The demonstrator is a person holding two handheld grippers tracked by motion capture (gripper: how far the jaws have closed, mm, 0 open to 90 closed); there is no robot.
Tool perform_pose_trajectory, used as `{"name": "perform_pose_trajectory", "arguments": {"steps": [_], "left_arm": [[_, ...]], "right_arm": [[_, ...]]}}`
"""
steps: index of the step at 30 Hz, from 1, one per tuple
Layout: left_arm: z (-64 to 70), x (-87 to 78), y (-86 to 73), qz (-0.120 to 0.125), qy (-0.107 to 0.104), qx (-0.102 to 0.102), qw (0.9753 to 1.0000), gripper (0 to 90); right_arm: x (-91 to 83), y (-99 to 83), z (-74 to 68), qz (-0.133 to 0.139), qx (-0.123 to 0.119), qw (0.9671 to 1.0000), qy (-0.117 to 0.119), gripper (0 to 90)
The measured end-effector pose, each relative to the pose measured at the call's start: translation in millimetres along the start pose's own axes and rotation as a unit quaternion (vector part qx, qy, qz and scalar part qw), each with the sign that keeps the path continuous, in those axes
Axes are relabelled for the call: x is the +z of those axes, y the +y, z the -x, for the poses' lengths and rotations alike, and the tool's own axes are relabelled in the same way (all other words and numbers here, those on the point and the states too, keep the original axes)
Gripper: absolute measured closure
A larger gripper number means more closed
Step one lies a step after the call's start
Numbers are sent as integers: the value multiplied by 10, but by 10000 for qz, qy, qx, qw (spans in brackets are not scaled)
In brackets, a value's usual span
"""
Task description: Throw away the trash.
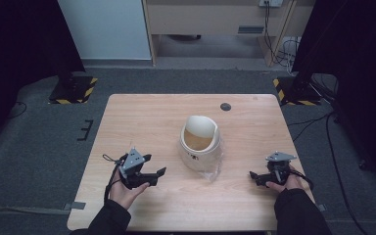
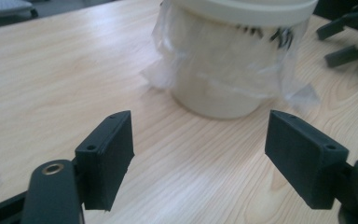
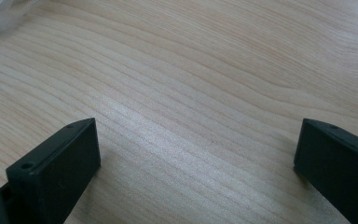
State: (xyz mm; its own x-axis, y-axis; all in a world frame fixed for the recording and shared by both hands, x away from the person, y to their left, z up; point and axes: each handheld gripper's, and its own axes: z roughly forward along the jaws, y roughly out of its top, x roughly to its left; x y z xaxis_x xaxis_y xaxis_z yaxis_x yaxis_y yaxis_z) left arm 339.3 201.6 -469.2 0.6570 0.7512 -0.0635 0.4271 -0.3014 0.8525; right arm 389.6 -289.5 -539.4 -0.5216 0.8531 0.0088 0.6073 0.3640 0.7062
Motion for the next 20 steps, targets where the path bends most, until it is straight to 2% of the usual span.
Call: {"name": "perform_pose_trajectory", "arguments": {"steps": [2,7,12,16,20], "left_arm": [[-63,-17,-63,-199,-6,-83,9998,199],[-203,-61,-228,-713,131,-198,9972,165],[-338,-109,-352,-892,423,-279,9947,147],[-459,-119,-443,-1169,695,-264,9904,139],[-537,-89,-499,-1352,760,-335,9873,136]], "right_arm": [[0,0,0,0,0,10000,0,5],[0,0,0,0,2,10000,0,5],[0,0,0,0,2,10000,1,5],[0,0,0,0,1,10000,0,5],[0,0,0,0,1,10000,1,5]]}}
